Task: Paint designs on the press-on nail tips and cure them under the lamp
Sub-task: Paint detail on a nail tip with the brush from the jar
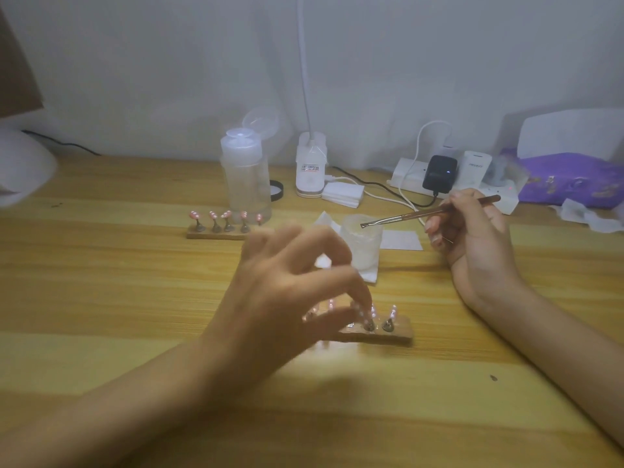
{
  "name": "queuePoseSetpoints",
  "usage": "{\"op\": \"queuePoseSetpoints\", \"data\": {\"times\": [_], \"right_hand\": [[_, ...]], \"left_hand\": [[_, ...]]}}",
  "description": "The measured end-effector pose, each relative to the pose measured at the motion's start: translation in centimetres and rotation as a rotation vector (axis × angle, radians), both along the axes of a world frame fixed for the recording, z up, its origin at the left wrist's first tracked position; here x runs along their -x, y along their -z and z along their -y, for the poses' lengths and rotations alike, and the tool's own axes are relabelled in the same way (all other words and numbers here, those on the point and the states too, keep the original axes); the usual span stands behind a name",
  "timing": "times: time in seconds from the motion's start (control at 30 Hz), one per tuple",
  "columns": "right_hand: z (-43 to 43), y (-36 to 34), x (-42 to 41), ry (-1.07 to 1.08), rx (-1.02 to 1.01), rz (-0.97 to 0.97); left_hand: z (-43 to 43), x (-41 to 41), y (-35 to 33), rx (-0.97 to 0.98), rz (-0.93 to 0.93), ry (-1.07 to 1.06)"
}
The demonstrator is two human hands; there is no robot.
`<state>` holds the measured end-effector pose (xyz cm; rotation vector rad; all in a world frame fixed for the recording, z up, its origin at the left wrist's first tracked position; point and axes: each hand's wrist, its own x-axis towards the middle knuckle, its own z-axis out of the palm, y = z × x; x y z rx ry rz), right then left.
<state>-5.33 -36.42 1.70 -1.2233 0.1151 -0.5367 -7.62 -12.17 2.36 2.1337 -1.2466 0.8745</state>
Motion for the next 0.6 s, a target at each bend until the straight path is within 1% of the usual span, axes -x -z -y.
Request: {"op": "queuePoseSetpoints", "data": {"times": [0.07,0.17,0.3,0.47,0.53,0.6], "right_hand": [[-0.1,-0.1,0.1,0.005,0.029,0.027],[-0.2,-0.2,0.2,0.007,0.138,0.081],[-0.4,-0.6,0.5,-0.019,0.347,0.150],[-0.9,-1.3,0.5,-0.046,0.555,0.166],[-1.0,-1.5,0.3,-0.066,0.609,0.145],[-1.1,-1.6,0.1,-0.089,0.656,0.127]], "left_hand": [[-0.4,-0.3,-1.2,0.125,-0.038,0.030],[-0.5,-1.4,-2.6,0.247,-0.206,0.139],[0.0,-3.4,-2.7,0.334,-0.584,0.216],[1.6,-5.9,-1.9,0.507,-0.866,0.164],[2.0,-6.4,-1.1,0.559,-0.947,0.163],[2.2,-6.5,-0.3,0.558,-0.946,0.166]]}}
